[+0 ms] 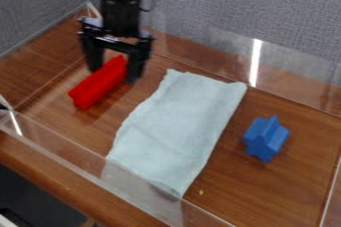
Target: Move the red object to the right of cloth
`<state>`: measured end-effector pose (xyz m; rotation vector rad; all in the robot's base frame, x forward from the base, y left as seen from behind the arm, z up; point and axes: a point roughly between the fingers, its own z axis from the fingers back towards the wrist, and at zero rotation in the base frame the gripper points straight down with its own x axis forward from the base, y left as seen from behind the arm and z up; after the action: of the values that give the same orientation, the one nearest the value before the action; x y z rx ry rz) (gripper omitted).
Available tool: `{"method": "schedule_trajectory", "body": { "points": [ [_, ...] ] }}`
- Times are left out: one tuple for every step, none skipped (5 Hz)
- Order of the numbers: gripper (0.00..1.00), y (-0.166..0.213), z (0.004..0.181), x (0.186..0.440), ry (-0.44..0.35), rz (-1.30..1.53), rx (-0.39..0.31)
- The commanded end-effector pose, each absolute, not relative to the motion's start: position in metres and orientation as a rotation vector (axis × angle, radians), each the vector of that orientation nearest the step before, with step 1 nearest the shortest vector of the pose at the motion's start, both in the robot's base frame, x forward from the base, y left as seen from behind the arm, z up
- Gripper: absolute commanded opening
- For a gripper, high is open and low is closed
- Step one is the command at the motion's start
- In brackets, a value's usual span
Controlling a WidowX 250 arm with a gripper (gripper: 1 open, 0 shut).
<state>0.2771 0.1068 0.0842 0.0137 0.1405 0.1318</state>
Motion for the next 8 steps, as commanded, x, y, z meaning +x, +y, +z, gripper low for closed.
{"method": "schedule_trajectory", "body": {
  "points": [
    [1.0, 0.125, 0.086, 0.28, 0.099, 0.121, 0.029],
    [1.0, 0.132, 0.072, 0.282, 0.113, 0.123, 0.029],
    [1.0, 0.136, 0.06, 0.287, 0.126, 0.116, 0.028],
    [1.0, 0.139, 0.056, 0.29, 0.126, 0.118, 0.023],
    [1.0, 0.141, 0.052, 0.291, 0.128, 0.12, 0.017],
    [0.0, 0.143, 0.049, 0.292, 0.129, 0.121, 0.011],
    [1.0, 0.142, 0.055, 0.291, 0.12, 0.122, 0.007],
    [0.0, 0.141, 0.058, 0.291, 0.112, 0.121, 0.003]
  ]
}}
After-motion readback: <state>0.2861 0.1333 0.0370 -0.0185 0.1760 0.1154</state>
